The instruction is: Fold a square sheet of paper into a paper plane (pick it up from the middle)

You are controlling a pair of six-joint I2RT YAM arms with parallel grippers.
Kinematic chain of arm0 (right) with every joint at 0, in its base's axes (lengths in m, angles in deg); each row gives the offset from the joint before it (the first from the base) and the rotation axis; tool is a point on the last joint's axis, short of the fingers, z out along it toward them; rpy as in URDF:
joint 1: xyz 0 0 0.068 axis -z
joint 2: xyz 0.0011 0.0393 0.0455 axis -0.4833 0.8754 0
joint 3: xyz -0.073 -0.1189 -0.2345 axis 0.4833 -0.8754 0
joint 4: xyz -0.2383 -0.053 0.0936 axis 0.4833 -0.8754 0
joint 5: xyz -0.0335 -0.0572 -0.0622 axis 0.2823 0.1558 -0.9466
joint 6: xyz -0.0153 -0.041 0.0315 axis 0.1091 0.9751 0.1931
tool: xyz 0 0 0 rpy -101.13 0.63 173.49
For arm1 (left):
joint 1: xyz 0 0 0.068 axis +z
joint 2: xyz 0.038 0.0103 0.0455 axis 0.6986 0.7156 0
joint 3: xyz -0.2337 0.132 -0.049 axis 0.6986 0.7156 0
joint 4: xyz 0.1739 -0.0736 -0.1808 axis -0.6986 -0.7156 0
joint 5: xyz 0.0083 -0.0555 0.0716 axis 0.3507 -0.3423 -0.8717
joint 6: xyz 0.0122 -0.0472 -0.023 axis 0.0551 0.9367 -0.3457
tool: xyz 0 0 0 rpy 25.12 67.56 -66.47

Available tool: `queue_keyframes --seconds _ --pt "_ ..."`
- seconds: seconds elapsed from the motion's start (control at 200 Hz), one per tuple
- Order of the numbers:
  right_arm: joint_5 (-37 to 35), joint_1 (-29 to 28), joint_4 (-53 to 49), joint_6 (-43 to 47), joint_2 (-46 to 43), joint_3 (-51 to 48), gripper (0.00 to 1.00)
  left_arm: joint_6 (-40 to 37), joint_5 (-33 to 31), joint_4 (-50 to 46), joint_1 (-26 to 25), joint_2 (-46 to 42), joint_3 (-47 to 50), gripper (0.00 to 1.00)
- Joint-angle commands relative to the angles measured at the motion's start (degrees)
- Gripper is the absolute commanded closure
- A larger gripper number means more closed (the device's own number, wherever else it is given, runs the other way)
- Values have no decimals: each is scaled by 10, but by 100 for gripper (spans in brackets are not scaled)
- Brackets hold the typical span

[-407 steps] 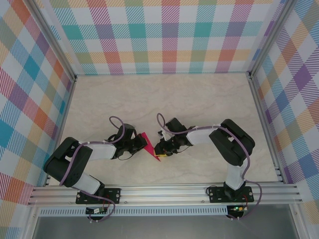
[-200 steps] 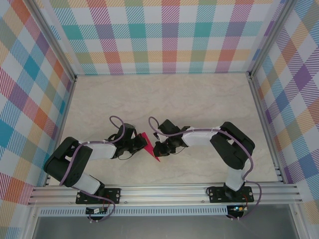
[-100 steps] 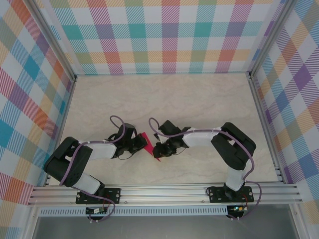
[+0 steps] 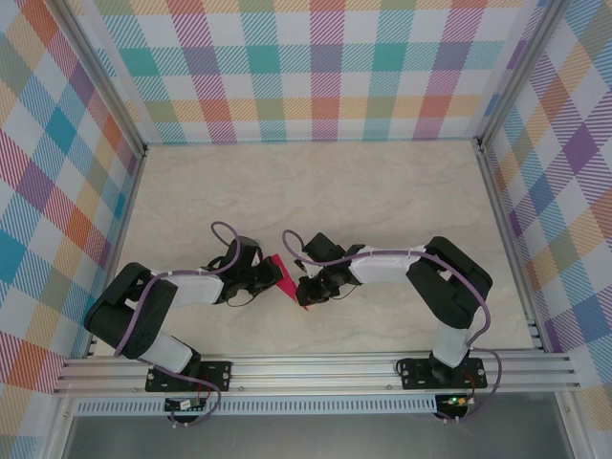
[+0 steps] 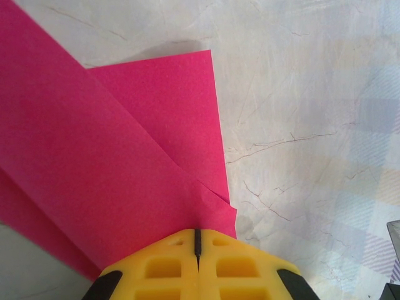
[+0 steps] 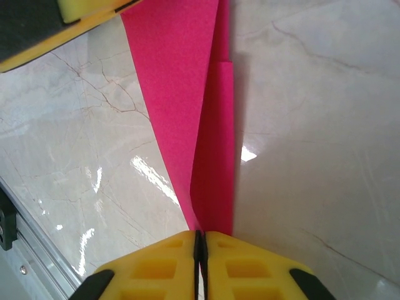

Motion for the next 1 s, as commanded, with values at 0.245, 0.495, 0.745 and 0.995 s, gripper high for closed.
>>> queue_keyframes --seconds 0.245,0.495,0.745,0.995 --pt "70 38 62 -37 3 -62 91 -20 -21 -66 -2 16 1 100" --pt "61 37 31 -18 -7 -55 85 -21 -21 -65 -2 19 0 100" --pt "49 37 5 -4 -15 -38 80 -21 -18 -65 -2 19 -2 100" --pt "39 35 -22 15 -10 -15 76 -21 -17 -64 -2 17 0 100"
